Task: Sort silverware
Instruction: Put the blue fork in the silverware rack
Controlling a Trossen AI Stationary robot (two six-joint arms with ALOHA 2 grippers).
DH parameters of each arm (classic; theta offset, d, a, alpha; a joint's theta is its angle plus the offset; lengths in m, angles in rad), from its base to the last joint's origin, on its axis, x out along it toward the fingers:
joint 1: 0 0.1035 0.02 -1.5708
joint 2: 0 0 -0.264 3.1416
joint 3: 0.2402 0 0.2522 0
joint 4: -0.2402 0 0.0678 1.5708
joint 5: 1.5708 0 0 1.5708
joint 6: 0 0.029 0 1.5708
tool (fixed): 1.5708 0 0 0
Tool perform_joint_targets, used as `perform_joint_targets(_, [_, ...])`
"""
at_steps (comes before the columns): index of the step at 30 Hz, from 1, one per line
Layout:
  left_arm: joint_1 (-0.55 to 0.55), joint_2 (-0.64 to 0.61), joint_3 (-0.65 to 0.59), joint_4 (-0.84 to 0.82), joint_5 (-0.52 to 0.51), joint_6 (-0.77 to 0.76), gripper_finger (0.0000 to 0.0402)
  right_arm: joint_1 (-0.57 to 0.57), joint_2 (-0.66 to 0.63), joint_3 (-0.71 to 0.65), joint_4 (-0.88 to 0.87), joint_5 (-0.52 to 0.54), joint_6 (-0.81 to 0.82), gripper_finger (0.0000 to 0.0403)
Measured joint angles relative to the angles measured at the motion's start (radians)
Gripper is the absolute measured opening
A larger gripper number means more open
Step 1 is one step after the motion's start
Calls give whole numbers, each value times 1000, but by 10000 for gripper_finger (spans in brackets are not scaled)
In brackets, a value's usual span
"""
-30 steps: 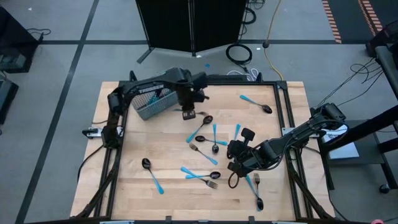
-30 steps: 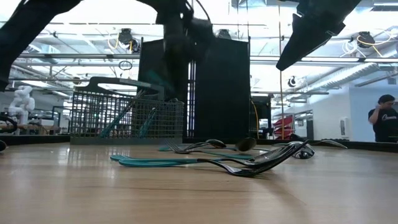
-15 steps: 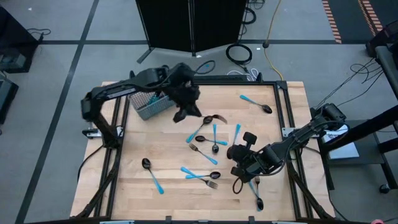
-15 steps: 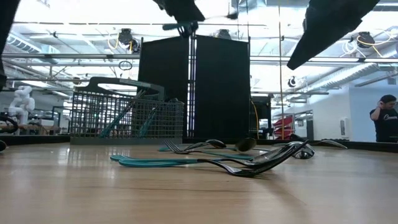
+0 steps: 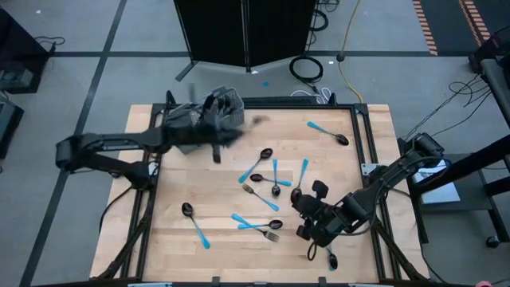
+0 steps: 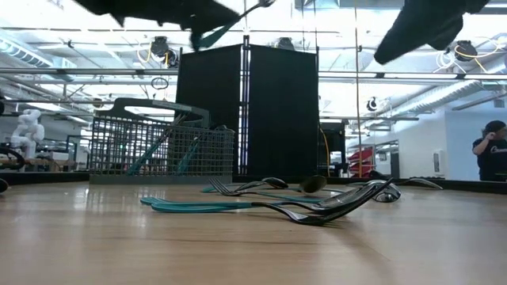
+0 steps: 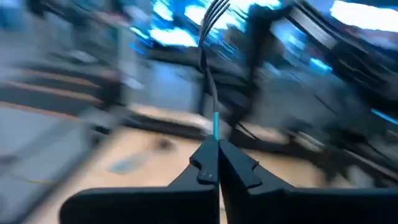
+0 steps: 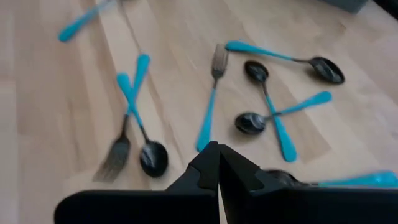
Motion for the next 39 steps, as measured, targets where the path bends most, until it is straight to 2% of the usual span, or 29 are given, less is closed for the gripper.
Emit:
perform_joint_targets(3, [62, -75, -61, 64, -126, 36, 0, -1, 0, 0, 45, 33, -28, 0])
perform_joint_targets(6, [137, -93, -86, 101, -151, 74, 0, -1, 0, 0, 76, 66, -62, 0])
perform_joint_targets(10, [237, -54, -87, 99, -197, 54, 0, -1, 0, 0, 89, 76, -80, 0])
perform_joint_targets(17, [348, 52, -87, 98, -212, 98, 0, -1, 0, 0, 83, 75, -105, 0])
perform_joint_targets(20, [366, 98, -87, 93, -243, 98, 0, -1, 0, 0, 80, 73, -105, 0])
perform_joint_targets(24, [369, 120, -122, 169, -356, 61, 0, 0, 0, 0, 80, 54, -105, 0])
perform_joint_targets(29, [365, 119, -277, 422, -370, -1, 0, 4, 0, 0, 80, 16, -87, 0])
perform_joint_targets(33, [367, 120, -370, 548, -364, 13, 0, 16, 0, 0, 79, 20, -82, 0])
perform_joint_targets(39, [365, 119, -386, 598, -348, 73, 0, 18, 0, 0, 87, 72, -80, 0])
